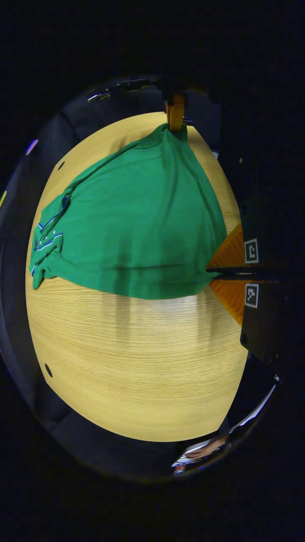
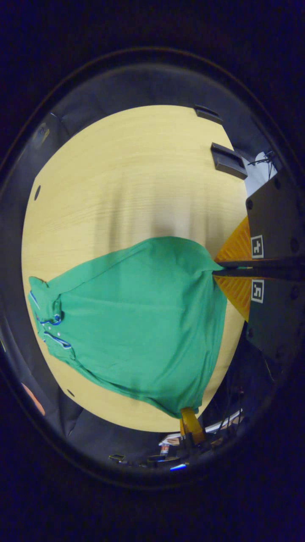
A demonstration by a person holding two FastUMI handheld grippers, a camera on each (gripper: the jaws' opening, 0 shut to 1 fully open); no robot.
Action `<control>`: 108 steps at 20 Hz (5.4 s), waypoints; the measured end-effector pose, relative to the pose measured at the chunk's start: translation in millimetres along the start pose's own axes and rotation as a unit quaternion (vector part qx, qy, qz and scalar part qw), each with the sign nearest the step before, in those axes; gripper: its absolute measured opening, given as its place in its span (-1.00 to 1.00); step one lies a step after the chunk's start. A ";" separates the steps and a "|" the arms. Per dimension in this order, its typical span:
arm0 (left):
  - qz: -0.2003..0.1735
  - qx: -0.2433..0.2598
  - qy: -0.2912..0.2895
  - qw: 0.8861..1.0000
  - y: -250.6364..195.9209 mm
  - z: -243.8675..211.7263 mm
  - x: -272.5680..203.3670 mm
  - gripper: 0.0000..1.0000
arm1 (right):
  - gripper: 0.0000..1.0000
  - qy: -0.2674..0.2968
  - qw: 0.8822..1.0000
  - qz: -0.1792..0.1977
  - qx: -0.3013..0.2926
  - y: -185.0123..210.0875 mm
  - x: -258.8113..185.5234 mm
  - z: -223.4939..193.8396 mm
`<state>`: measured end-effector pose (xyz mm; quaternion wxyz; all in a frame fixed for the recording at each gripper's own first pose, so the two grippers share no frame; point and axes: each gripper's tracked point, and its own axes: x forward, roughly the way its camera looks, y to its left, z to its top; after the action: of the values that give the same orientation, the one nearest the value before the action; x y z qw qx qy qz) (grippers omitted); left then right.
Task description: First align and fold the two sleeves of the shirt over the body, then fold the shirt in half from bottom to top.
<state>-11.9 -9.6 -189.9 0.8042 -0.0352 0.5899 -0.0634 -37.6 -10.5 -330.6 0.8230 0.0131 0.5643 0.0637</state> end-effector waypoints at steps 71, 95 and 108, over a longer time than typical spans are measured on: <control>0.053 -0.081 -0.260 0.961 64.2 442.8 122.3 -0.87 | -0.68 -0.261 0.965 0.004 0.000 11.7 84.9 472.9; 0.061 -0.013 -0.528 0.847 1.5 329.5 -267.9 0.96 | 0.94 -0.573 0.818 -0.052 -0.013 45.9 -309.5 288.4; 0.059 -0.025 -0.569 0.820 -7.2 238.2 -316.4 0.97 | 0.94 -0.601 0.794 -0.065 -0.063 71.3 -324.9 186.6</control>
<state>121.0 24.4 181.7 0.9978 -0.0504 0.0294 0.0305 14.3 30.6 45.0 0.9977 -0.0396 -0.0498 0.0249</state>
